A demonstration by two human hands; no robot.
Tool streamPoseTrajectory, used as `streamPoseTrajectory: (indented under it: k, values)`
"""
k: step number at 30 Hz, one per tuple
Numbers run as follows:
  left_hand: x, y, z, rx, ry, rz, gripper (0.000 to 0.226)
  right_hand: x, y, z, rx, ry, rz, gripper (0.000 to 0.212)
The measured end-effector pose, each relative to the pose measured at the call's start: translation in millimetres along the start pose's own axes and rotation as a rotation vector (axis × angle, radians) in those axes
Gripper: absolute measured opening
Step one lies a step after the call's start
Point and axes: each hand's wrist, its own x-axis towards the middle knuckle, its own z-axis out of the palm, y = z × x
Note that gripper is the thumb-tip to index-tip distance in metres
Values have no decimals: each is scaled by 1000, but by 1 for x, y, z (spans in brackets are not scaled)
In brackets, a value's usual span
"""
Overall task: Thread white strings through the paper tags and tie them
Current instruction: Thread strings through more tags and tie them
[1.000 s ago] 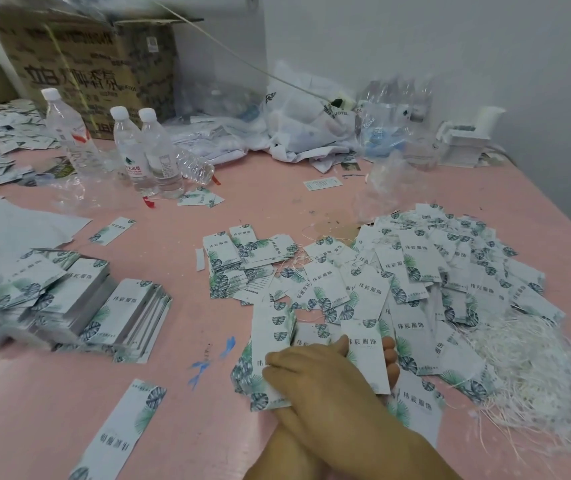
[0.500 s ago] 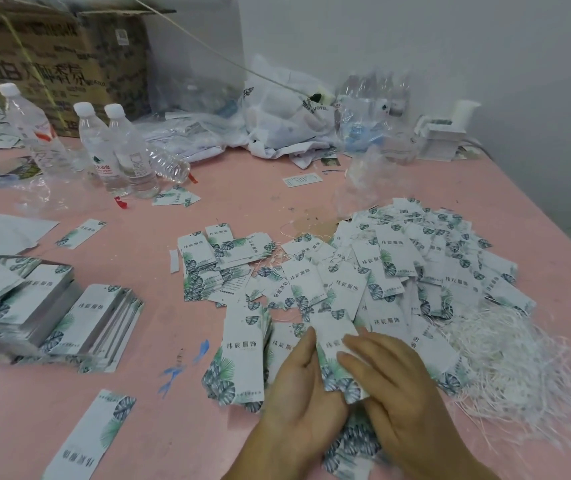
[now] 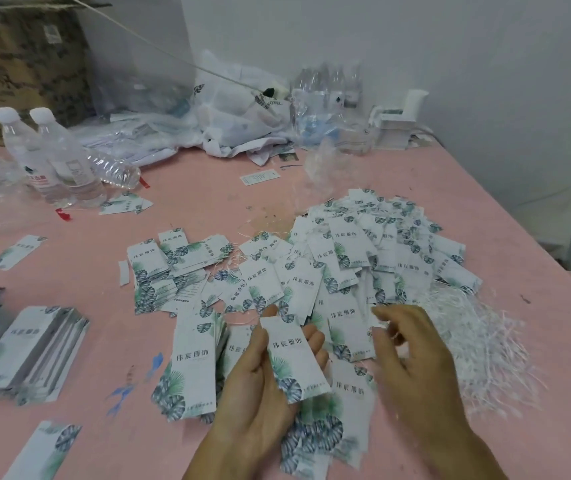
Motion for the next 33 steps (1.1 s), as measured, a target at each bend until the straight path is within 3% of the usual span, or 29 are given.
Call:
streamPoseTrajectory:
  k: [1, 2, 6, 9, 19, 27, 30, 33]
  values:
    - [-27, 1, -8, 29, -161, 45, 35, 6, 8, -10, 1, 28, 125, 22]
    - [-28, -9, -12, -35, -214, 86, 36, 10, 20, -21, -42, -12, 212, 26]
    - [-26, -13, -10, -16, -134, 128, 36, 14, 36, -41, -274, -439, 350, 23]
    - [-25, -7, -15, -41, -106, 114, 36, 14, 35, -35, -420, -563, 349, 18]
    - [-27, -10, -13, -59, -138, 69, 34, 12, 33, -19, -643, -525, 215, 22]
    - [-31, -14, -14, 31, -195, 127, 19, 12, -12, -1, -33, -222, -35, 12]
    - [-31, -17, -16, 264, -233, 236, 22, 0, -27, 22, 76, -205, -8, 8]
    - [-31, -19, -16, 557, -205, 395, 14, -9, -29, 36, 67, -173, -75, 18]
